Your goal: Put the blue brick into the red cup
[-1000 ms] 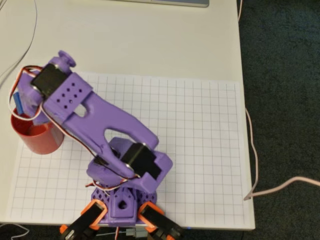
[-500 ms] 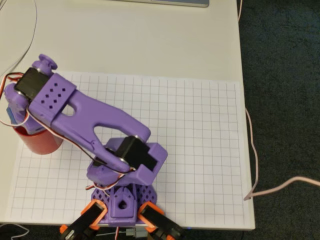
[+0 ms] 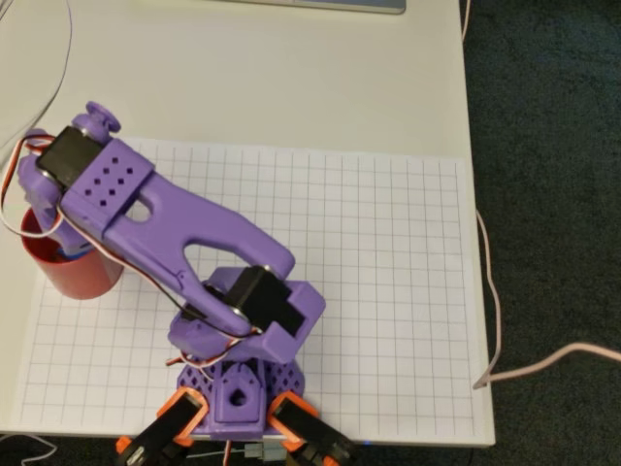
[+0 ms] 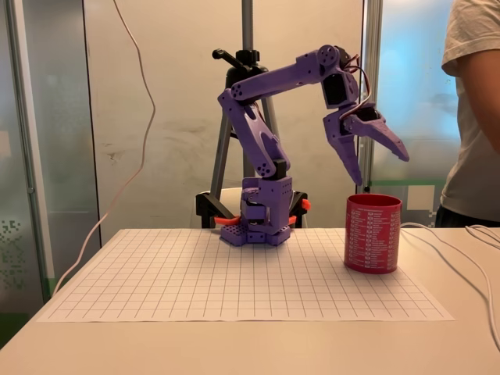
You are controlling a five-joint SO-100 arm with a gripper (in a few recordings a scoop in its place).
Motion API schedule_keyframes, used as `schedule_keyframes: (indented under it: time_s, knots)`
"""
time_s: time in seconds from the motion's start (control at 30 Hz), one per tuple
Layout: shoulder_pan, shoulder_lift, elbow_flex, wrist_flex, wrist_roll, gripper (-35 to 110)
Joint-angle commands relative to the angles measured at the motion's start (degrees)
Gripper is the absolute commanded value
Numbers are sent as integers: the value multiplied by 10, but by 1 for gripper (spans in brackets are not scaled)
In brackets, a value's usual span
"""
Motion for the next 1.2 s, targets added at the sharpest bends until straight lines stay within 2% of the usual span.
schedule_keyframes:
  time_s: [0.0, 0.03, 0.07, 0.1, 0.17, 0.33, 0.4, 0.57, 0.73, 0.9, 1.0, 1.07, 1.17]
  knots:
    - [-4, 20, -2, 1, 4, 48]
    - [-4, 22, -2, 0, 3, 38]
    - [-1, 25, -3, -15, -16, 11]
    - [5, 28, -4, -16, 0, 0]
    - [21, 38, -4, -12, 36, 0]
    - [69, 56, 24, -52, 6, 0]
    - [149, 83, 63, -105, -18, 0]
    - [441, 200, 162, -250, -98, 0]
    - [602, 370, 228, -325, -155, 0]
    - [657, 611, 297, -327, -201, 0]
    - [678, 622, 261, -281, -201, 0]
    - [671, 622, 268, -288, -192, 0]
    - [599, 621, 364, -307, -209, 0]
